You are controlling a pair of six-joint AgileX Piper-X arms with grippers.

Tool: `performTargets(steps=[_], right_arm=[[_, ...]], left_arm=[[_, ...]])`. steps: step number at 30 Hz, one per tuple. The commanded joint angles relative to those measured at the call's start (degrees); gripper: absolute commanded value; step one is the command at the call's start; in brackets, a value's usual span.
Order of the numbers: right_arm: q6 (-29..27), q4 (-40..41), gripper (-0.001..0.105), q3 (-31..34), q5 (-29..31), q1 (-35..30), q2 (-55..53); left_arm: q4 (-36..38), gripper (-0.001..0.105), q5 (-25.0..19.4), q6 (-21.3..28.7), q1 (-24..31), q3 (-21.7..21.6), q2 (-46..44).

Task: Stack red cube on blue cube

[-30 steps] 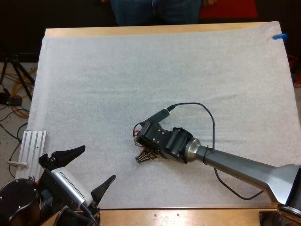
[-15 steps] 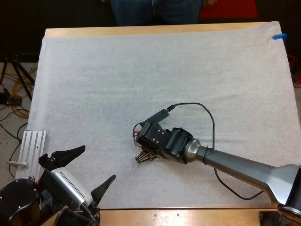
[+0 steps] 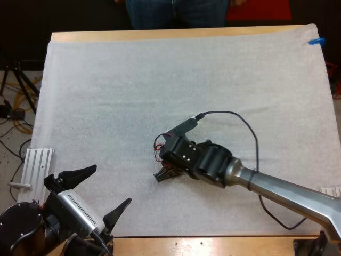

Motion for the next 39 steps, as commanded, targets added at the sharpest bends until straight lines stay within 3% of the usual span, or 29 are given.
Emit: performTargets(steps=[1,7,13,18,28,34,39], right_arm=[[0.2,1.4,0.052,-0.1,0.4,-0.1,-1.8],[0.1,5.0,0.052,-0.1,0.4,-0.1,-7.7],[-6.3,5.0,0.052,-0.1,0.4,-1.0,-12.1],[-6.3,5.1,0.052,-0.1,0.1,-8.0,-12.6],[-10.6,5.1,0.052,-0.1,-0.1,-24.5,-12.6],[-10.6,5.6,0.052,-0.1,-0.1,-35.0,-12.6],[-12.0,8.1,0.052,0.6,-0.1,-41.7,-14.3]], left_arm=[[0.1,0.087,0.4,0.0,-0.1,-0.2,0.0],[0.1,0.087,0.4,0.0,-0.1,-0.2,0.0],[-1.1,0.087,-0.4,0.4,-0.1,0.2,0.0],[-6.6,0.087,-6.7,-0.2,-0.1,1.7,2.2],[-19.0,0.087,-9.6,-0.1,0.6,1.7,14.0],[-24.2,0.087,-8.8,-0.2,10.6,1.7,21.0],[-24.5,0.087,-2.1,-0.2,24.2,1.7,23.1]])
